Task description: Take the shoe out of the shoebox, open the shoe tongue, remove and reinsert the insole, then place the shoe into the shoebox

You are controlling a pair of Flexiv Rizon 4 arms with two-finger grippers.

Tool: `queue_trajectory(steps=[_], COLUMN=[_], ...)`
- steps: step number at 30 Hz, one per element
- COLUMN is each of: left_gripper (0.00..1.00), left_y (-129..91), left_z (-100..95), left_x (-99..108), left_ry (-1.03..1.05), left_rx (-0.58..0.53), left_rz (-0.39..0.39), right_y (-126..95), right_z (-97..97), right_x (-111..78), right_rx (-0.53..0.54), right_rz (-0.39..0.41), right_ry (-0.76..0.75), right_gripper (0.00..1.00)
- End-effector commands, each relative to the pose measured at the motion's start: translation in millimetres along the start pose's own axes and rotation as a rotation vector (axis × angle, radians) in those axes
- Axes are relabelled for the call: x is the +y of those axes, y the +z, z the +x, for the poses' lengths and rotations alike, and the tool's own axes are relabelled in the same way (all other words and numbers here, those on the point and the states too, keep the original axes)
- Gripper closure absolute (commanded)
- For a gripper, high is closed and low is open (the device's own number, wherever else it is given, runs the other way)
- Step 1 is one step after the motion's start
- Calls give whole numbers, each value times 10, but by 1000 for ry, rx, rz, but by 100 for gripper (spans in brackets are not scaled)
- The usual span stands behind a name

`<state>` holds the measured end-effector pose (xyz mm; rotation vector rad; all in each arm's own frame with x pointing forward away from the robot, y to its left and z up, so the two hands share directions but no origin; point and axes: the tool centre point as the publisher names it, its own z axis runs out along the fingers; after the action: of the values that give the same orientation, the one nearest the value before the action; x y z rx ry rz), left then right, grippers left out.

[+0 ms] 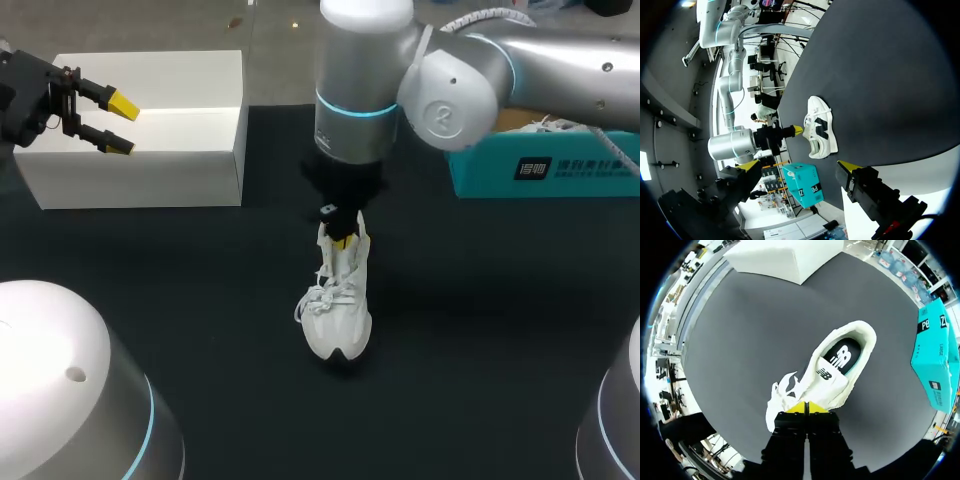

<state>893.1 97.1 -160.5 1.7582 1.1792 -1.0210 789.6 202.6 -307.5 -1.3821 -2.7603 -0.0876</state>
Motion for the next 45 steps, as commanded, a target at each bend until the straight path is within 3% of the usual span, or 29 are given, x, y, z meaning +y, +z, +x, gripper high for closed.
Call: queue_trajectory(steps=[1,2,6,12,13,14,15,17,27,40,45], left_gripper=[0,0,0,0,0,0,0,0,0,0,0], left_y=[-5,-5,-5,-5,-5,-5,-5,-5,-5,-5,-5], left_z=[-2,-2,-2,-2,-2,-2,-2,-2,-2,-2,-2], left_x=[-4,-4,-4,-4,-4,-4,-4,-4,-4,-4,-4], left_ry=[1,1,1,1,1,1,1,1,1,1,1], left_rx=[3,3,3,3,3,3,3,3,3,3,3], left_rz=[1,1,1,1,1,1,1,1,1,1,1], right_y=[18,18,-158,-310,-314,-310,-297,-260,-83,116,233], right_z=[-48,-48,-99,-253,-272,-301,-321,-359,-510,-924,-1002], right_x=[-38,-38,109,289,316,358,394,468,867,1171,1265], right_rx=[87,87,-130,-240,-239,-222,-237,-229,-320,-308,-284], right_rz=[-41,-41,-129,-132,-130,-140,-133,-129,-95,-49,-44], right_ry=[-391,-391,-751,-1033,-1029,-1062,-1064,-1077,-1121,-1076,-1039], right_gripper=[100,100,100,100,90,65,50,2,0,0,0])
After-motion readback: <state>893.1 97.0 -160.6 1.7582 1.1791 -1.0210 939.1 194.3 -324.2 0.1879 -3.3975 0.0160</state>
